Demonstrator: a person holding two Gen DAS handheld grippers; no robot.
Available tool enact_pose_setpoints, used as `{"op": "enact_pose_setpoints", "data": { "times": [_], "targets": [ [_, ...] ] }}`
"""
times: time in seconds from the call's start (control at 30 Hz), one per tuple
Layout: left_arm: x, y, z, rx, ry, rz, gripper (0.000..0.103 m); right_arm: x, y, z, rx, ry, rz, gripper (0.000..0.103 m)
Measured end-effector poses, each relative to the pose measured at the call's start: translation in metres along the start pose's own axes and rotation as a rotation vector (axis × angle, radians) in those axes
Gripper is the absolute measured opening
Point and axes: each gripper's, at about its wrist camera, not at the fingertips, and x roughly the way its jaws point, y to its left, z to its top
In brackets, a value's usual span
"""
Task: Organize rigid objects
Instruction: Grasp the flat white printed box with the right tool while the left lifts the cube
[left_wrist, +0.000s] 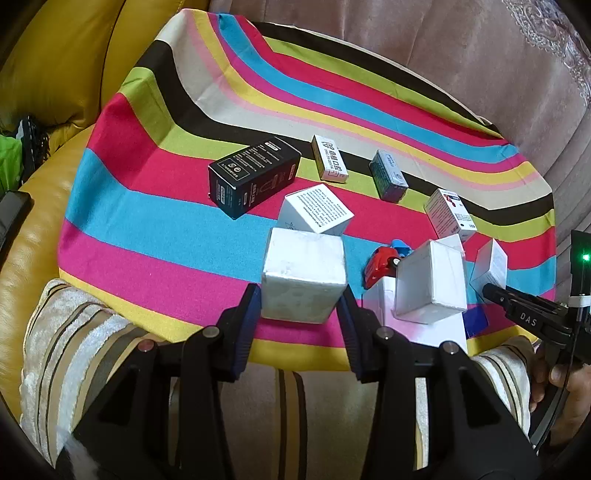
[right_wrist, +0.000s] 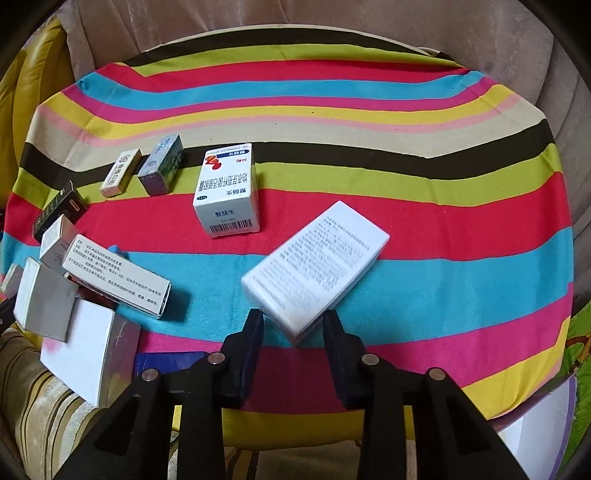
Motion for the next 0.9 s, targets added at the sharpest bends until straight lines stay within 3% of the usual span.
{"op": "enact_pose_setpoints", "data": {
  "times": [0.03,0.1,0.13,0.17,0.33,0.53,0.73,0.9],
  "targets": [
    [0.0,0.0,-0.001,-0.001,0.0,-0.001,0.047,-0.001,-0.001,0.0,0.006,-0.001,0.013,0.039],
    [0.0,0.0,-0.001,0.002,0.004,-0.004,0.046,-0.006,-0.006,-0.002,0.023,-0.009,0.047,0.061],
    [0.001,-0.001,-0.001,0.003,0.005,-0.005,0.047,-0.01,-0.01,-0.003,0.037,-0.023,0.068,0.079],
    [0.001,-0.001,-0.001,0.003,0.005,-0.006,0.046,-0.014,-0.013,-0.003,0.047,-0.038,0.079,0.086],
    [0.001,-0.001,-0.002,0.0,0.007,-0.011,0.046,-0.022,-0.021,-0.002,0.02,-0.051,0.085,0.087],
    [0.003,-0.002,-0.002,0.005,0.011,-0.011,0.047,-0.014,-0.013,0.014,-0.227,-0.105,-0.034,0.088],
    [0.005,-0.002,-0.002,0.006,0.02,-0.011,0.046,-0.002,-0.005,0.023,-0.45,-0.066,0.06,0.089],
    [0.006,-0.003,-0.003,0.008,0.024,-0.007,0.047,0.019,-0.01,0.037,-0.489,-0.019,0.085,0.093]
  ]
}}
